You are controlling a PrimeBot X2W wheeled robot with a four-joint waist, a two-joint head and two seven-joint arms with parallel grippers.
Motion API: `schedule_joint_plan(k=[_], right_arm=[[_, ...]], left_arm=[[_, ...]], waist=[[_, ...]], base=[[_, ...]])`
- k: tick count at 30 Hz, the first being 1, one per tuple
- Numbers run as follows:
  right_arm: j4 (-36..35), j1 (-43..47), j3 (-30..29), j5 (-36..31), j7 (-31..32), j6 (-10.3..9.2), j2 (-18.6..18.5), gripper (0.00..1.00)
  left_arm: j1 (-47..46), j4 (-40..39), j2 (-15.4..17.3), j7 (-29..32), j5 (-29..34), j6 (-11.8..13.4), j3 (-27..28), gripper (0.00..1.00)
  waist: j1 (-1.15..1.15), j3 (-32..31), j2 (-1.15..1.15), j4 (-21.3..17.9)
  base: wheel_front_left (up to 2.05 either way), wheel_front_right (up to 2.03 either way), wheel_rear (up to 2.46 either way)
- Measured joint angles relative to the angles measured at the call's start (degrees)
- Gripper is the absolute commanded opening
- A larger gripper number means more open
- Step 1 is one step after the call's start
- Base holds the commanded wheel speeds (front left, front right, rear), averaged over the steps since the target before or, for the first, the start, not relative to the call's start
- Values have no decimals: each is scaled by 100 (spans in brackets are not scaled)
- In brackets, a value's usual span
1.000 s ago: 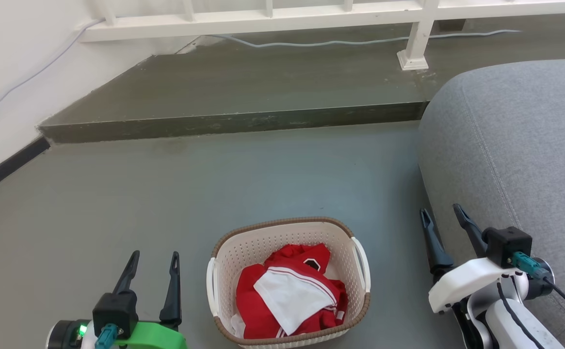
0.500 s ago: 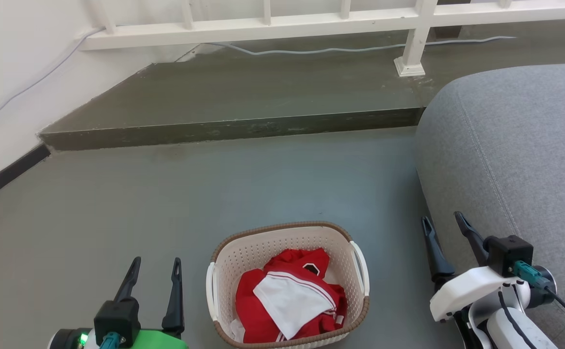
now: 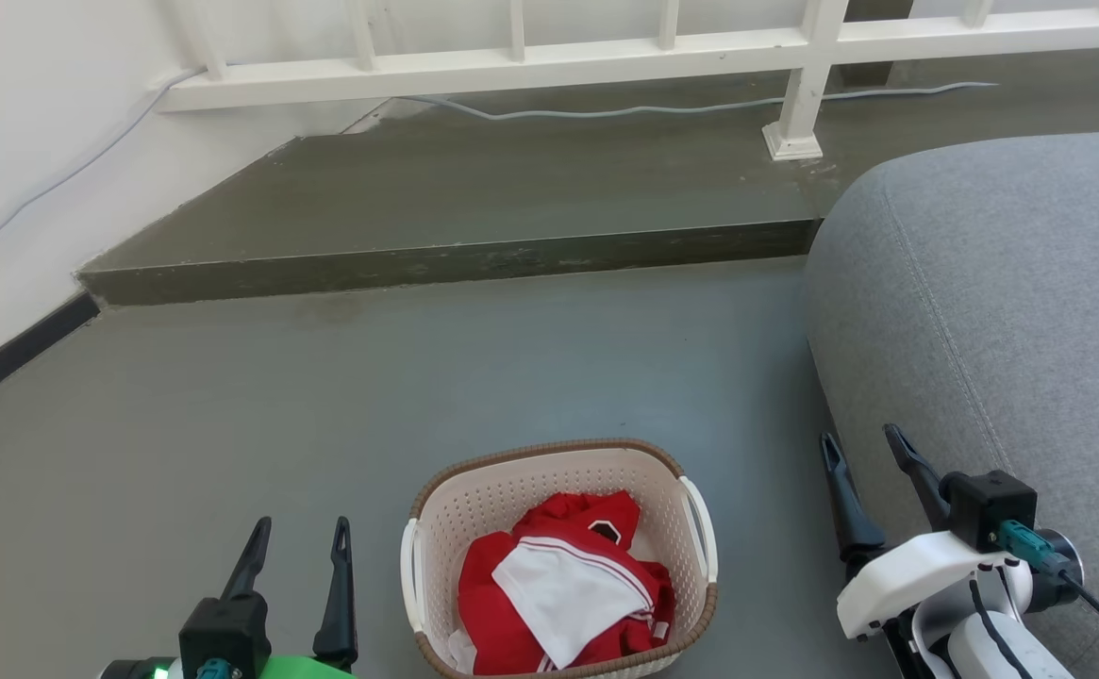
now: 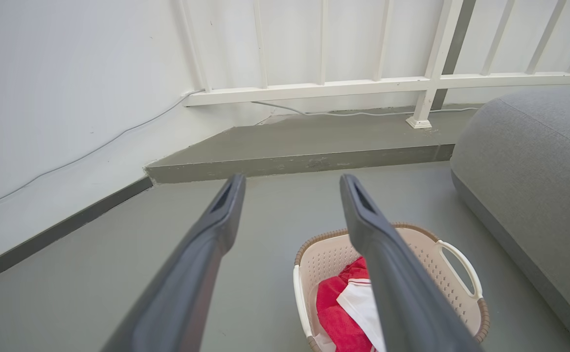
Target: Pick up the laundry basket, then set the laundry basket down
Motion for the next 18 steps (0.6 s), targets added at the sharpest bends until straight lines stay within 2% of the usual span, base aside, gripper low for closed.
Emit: schedule_joint_plan(k=[11,12,18], right_arm=[[-46,-1,8,0,1,-41,0,100],[-24,1,12,3,1,-41,5,0],[157,217,46,78,18,-31,107,0]], left_arm=[[114,-186,-85,148,33,0,49,100],[122,-165,-87,148,32,0,45,0],[162,16,-111,151,-56,-1,-30,0]], waist=[[0,-25,0,3],[0,-26,0,4],[0,-24,0,7]], base=[[0,0,0],[0,0,0],[0,0,0]])
